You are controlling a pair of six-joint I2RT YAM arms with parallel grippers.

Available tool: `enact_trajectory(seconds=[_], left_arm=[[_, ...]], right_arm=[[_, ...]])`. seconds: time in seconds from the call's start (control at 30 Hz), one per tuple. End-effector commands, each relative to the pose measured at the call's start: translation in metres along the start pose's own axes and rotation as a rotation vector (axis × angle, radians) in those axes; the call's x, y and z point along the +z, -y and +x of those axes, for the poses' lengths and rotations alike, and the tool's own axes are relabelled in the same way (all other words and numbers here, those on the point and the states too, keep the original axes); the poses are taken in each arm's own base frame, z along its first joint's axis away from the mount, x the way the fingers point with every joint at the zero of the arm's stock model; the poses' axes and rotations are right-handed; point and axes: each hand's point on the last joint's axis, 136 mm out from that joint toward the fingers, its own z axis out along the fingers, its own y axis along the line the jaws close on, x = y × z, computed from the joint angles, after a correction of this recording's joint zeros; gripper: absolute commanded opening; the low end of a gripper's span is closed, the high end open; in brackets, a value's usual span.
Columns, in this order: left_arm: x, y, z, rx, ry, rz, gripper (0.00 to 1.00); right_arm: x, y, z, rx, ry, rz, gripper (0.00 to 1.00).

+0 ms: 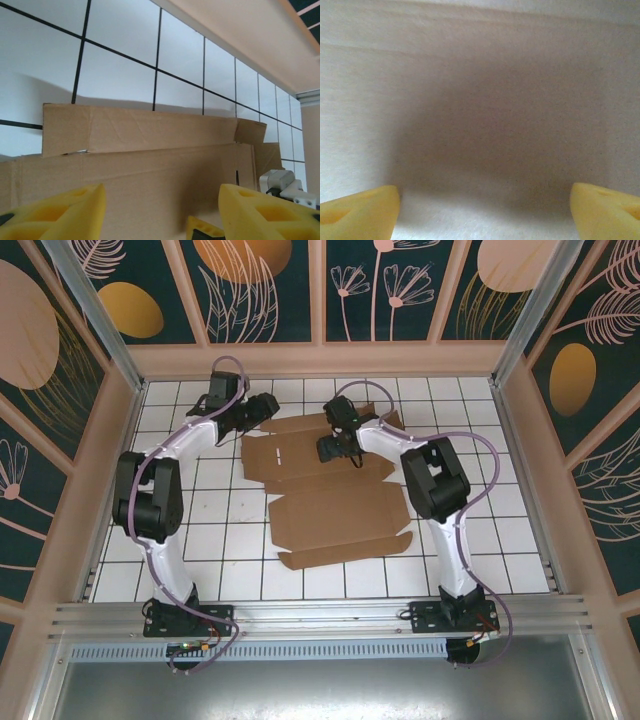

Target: Fold the paper box

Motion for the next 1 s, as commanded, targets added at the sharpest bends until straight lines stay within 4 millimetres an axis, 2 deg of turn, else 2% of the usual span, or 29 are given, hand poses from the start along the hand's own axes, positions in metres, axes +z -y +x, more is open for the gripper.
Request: enact_trajectory(seconds=[0.0,0.1,0.23,0.37,0.43,0.53,0.7,0.97], left_arm=[[0.003,-0.018,-0.016,-0.032,0.008,-0.069,0.62],[0.010,-0.029,-0.023,-0.010,-0.007,-0.121,0.65],[0.026,-0.036,-0.022,0.026,-0.083,-0.144,0.71],[0.024,-0.051,-0.020,0.083,-0.108,-0.215,0.72],[0.023,-0.059,-0.016,0.088,-0.124,-0.229,0.72],[0.028,-0.058,-0.013,0.114,-0.144,-0.192,0.69],[0.049,-0.065,-0.015,0.145,-0.166,-0.185,0.61],[0.073,-0.083,-0.003,0.104,-0.209,-0.188,0.61]], right_arm=[[0.014,0.009,0.023,-0.040,-0.098,0.092,0.87],[0.021,0.012,0.036,-0.047,-0.135,0.120,0.87],[0.026,0.015,0.048,-0.050,-0.163,0.131,0.85],[0.026,0.018,0.049,-0.045,-0.166,0.146,0.84],[0.026,0.015,0.050,-0.042,-0.170,0.135,0.83],[0.026,0.015,0.053,-0.042,-0.171,0.130,0.82],[0.029,0.014,0.057,-0.038,-0.177,0.122,0.77],[0.030,0.013,0.062,-0.042,-0.183,0.125,0.75]])
